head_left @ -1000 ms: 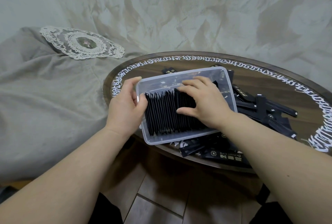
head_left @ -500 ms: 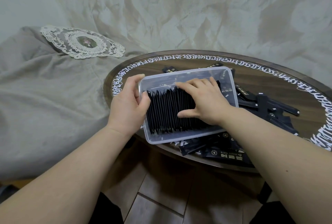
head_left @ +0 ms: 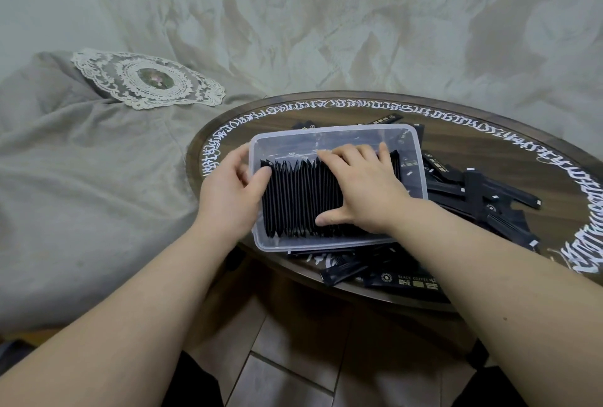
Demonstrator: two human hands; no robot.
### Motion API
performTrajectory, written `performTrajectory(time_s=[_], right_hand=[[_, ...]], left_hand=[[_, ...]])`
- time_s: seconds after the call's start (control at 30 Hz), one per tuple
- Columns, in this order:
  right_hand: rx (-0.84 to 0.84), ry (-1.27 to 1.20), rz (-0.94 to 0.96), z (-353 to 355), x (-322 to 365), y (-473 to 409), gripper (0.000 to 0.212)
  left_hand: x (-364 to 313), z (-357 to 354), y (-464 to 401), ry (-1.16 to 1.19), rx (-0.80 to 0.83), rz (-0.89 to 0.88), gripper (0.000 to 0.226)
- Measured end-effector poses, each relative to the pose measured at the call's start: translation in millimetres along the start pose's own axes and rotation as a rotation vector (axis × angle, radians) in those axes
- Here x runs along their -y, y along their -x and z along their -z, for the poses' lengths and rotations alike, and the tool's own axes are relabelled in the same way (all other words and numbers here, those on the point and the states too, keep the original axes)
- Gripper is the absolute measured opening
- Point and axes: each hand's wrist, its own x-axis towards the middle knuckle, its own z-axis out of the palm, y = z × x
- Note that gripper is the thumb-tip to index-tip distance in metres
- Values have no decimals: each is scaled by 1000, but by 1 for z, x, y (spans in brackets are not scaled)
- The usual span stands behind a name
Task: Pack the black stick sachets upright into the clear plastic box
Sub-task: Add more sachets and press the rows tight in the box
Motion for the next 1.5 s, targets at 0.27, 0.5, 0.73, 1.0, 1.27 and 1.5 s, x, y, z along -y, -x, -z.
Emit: performTrajectory(time_s=[0.27,0.5,0.73,1.0,1.27,1.5], right_hand=[[-32,6,67,-3,13,-3,99],[-136,49,87,2,26,-7,101],[-120,32,166,0,51,-28,101],[-59,6,173,-5,54,-34,98],[-95,62,186,-8,54,-31,99],[-170,124,105,1,37,-16,100]], left_hand=[[9,-7,3,-27,-65,-2,24],[9,-4,3,-6,-60,-72,32],[0,-6,3,-23,-32,-135,37],[4,-6,5,-35,-33,-141,18],[-1,-7,6,-38,-41,-83,26],[3,-5,6,-42,-59,-72,30]])
